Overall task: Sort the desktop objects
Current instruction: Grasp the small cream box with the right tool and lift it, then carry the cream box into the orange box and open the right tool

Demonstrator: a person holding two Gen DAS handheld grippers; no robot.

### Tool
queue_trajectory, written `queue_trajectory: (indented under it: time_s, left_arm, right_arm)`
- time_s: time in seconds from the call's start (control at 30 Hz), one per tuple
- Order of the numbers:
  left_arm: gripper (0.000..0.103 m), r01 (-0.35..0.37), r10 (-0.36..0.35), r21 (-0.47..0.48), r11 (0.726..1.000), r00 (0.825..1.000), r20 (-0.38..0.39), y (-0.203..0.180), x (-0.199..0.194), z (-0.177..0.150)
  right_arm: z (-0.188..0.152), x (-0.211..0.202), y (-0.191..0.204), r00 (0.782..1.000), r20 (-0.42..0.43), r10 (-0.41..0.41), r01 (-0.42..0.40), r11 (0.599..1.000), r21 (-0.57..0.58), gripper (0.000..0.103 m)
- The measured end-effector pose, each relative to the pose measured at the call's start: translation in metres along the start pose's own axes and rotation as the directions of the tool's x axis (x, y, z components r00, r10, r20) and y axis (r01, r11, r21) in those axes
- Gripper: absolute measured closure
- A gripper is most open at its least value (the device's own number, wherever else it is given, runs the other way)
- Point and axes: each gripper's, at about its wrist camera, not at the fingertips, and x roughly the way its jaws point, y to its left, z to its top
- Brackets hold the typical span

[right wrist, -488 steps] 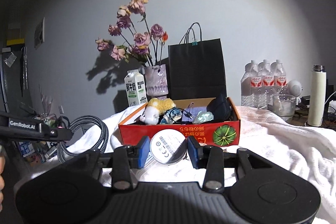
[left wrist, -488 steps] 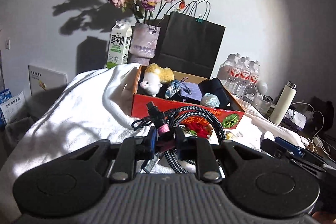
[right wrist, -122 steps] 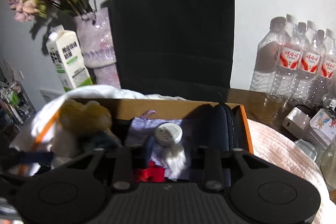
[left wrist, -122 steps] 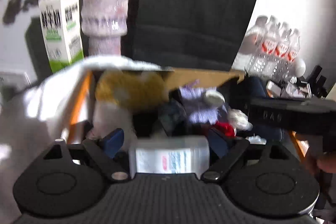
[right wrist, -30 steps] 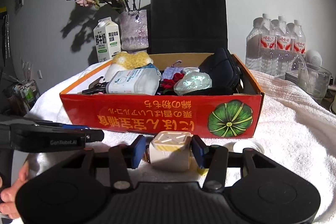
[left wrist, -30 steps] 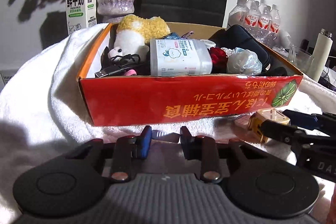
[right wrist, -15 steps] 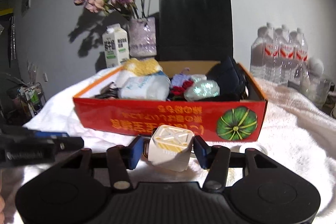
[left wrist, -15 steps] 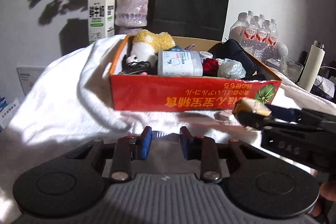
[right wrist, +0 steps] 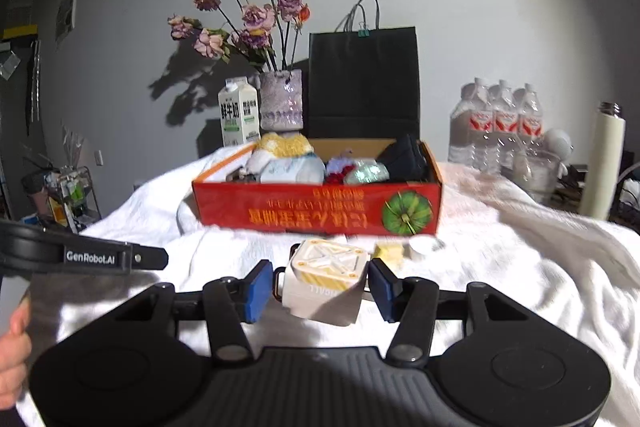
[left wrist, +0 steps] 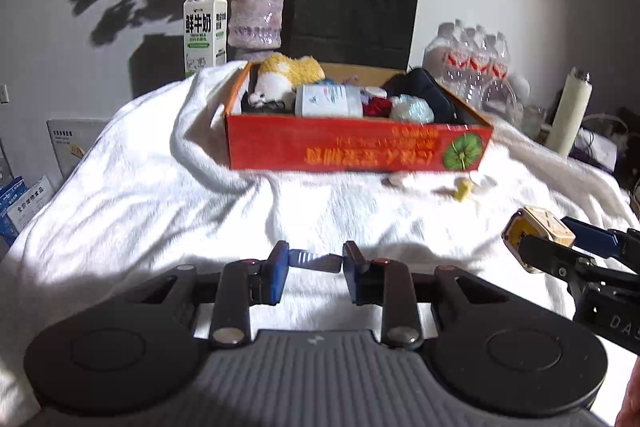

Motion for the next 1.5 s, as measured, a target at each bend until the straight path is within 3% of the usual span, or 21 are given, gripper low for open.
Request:
queue_trajectory:
  time_s: [0.23,0.5,1.0,1.27,1.5]
  left_arm:
    - [0.073,-0.008,0.009,0.043,0.999,1.0,-0.022,-0.022,-0.008,-0.009]
    - [0.073,-0.009,0.01,0.084,0.996,1.0,-0.004,-0.042,-0.009,-0.003]
    - [0.073,-0.006,0.006,0.053,0.999,1.0,0.009,-0.027,-0.005,0.001]
    - [0.073,0.033,-0.037,0.055,0.998,0.996,0.078,-0.003,-0.005,0.047]
    - [0.073,0.078,-0.087,0.082,0.994,0.99,0.112,0.019,0.024,0.114]
  right_arm:
    - [-0.024,-0.024,-0.012,1.0,-0.018,0.009,-0.008,0.999,0.038,0.052]
    - [-0.024,-0.037,-0.031,1.0,0.016,0.001,-0.003,0.996,0.085,0.052]
    - [-0.02,-0.03,-0.028,1.0,0.014,-0.013,0.012,0.997,0.079,0.052]
    - [0.011,-0.018,-0.017,1.0,0.024,0.005,-0.005,1.0,0.007,0.052]
    - [0.078,0.018,-0.023,0.994,0.065,0.086,-0.085,0.996,-0.005,0.052]
